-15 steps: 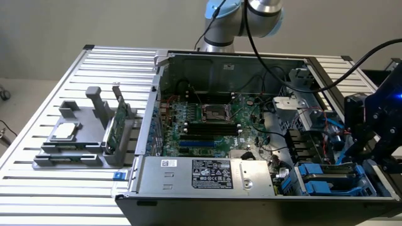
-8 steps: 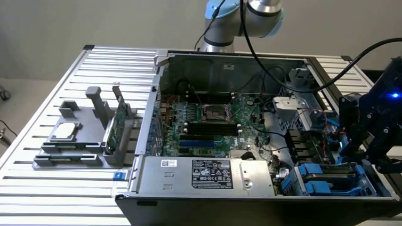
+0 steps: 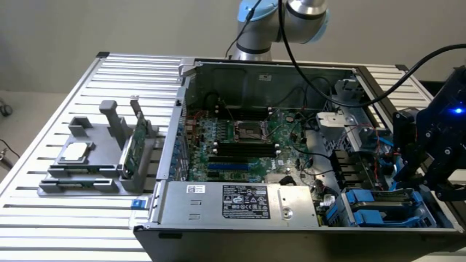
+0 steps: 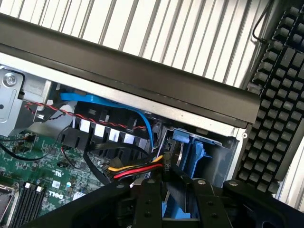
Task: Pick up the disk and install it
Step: 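Insert the first disk wire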
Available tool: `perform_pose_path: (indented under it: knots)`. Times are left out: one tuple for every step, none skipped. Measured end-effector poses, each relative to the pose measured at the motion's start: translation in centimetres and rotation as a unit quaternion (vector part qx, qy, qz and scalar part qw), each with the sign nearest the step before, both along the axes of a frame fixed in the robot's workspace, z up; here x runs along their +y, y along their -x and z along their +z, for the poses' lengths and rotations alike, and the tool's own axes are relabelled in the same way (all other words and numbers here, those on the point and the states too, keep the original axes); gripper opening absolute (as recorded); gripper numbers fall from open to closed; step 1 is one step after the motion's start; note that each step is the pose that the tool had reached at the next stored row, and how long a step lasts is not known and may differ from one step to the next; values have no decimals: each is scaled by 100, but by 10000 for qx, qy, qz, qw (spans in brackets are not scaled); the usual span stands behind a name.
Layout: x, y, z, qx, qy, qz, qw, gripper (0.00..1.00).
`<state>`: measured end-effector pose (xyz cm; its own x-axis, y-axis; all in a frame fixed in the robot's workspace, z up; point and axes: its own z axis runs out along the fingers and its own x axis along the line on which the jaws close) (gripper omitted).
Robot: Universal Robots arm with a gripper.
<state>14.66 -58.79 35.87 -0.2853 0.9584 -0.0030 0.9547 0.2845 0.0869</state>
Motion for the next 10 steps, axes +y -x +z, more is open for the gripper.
perform_pose_path:
  knots:
    - [0,0,0,0,0,0,10000,21]
    - [0,0,0,0,0,0,10000,21]
    - [0,1,-2,0,0,-2,10000,21]
    - [1,1,-7,-1,0,-13,10000,21]
    - [0,3,-13,-1,1,-50,10000,21]
    - [0,4,-26,-1,0,-106,9999,21]
    - [0,5,-39,-1,0,-175,9998,21]
    - [0,5,-53,-1,1,-252,9997,21]
    - [0,5,-70,-1,1,-324,9995,21]
    - [0,6,-88,-1,3,-392,9992,21]
